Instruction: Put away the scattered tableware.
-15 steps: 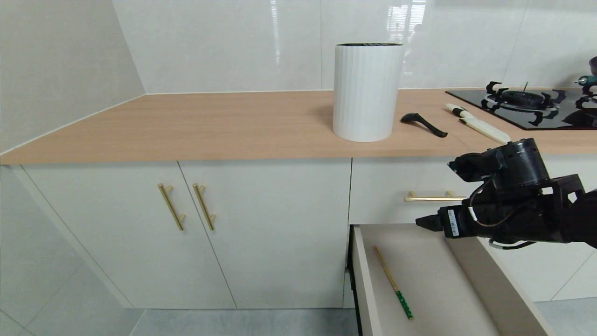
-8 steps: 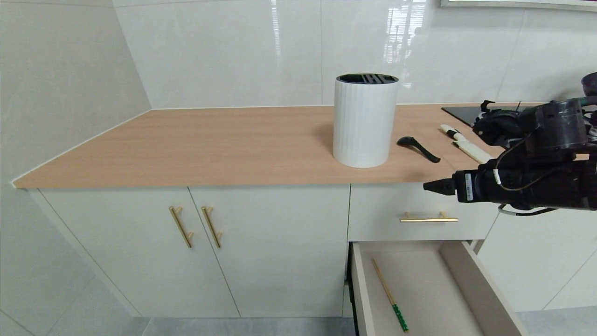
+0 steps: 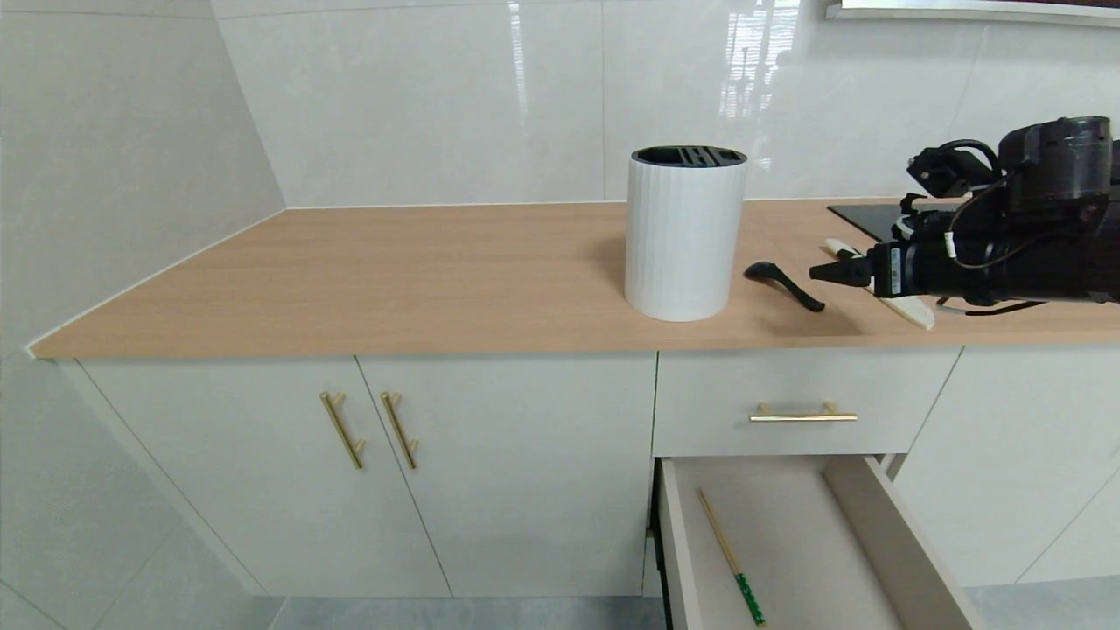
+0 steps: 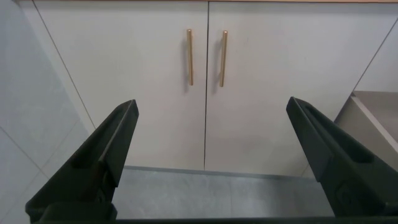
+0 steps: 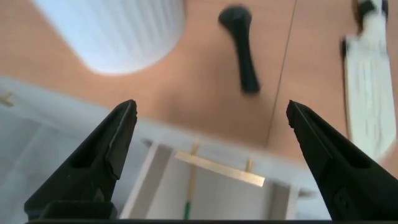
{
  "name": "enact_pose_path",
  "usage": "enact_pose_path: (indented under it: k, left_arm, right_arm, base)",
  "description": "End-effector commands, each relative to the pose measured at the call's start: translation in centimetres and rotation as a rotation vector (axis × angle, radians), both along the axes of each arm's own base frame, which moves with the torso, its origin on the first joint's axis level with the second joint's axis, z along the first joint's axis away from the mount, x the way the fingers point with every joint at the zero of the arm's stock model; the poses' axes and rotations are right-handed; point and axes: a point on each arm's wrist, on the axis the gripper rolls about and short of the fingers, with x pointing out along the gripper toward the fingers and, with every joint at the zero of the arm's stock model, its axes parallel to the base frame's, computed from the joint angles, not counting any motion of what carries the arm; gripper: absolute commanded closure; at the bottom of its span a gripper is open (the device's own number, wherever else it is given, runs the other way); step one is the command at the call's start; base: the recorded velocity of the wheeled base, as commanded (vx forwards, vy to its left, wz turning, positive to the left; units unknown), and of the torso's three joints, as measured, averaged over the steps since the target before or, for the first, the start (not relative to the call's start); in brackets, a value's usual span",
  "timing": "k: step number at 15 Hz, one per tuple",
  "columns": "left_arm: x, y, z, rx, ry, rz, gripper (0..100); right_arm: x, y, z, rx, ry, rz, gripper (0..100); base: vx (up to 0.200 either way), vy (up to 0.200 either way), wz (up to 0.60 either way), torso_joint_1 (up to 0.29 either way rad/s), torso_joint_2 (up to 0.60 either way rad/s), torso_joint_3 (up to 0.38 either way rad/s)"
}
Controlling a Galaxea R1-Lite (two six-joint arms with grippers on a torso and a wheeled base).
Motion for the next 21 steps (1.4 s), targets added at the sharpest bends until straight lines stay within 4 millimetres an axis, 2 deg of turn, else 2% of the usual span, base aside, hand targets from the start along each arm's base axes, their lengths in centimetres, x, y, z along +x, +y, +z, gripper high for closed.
enact_pose_path:
  k: [1,3,5,10,16,17,21]
  left_arm:
    - [0.0,0.0,0.0,0.000,0.000,0.001,0]
    - [0.0,0.0,0.0,0.000,0.000,0.001,0]
    - [0.0,0.0,0.0,0.000,0.000,0.001,0]
    - [0.0,0.0,0.0,0.000,0.000,0.001,0]
    - [0.0,0.0,0.0,0.000,0.000,0.001,0]
    - [0.0,0.0,0.0,0.000,0.000,0.001,0]
    - [0.0,0.0,0.0,0.000,0.000,0.001,0]
  right_arm:
    - [5.7,-0.2,-3.3,-0.038,0.035,0.000,0]
    - [7.5,-0.2,-5.4,-0.061,0.061,0.003,0]
    - [8.8,-0.5,-6.6,-0.058,0.034,-0.006,0]
    - [10.6,-0.6,-8.4,-0.053,-0.019,-0.014,0]
    - [11.4,-0.7,-9.0,-0.052,-0.022,-0.018,0]
    - [11.4,-0.8,-9.0,-0.051,-0.022,-0.018,100]
    - [11.4,-0.8,-8.9,-0.048,-0.022,-0.019,100]
  base:
    - [0.000,0.000,0.00,0.000,0.00,0.000]
    - [0.000,0.000,0.00,0.000,0.00,0.000]
    - [0.000,0.000,0.00,0.000,0.00,0.000]
    - [0.000,0.000,0.00,0.000,0.00,0.000]
    - [0.000,0.000,0.00,0.000,0.00,0.000]
    - [0.000,0.000,0.00,0.000,0.00,0.000]
    - [0.000,0.000,0.00,0.000,0.00,0.000]
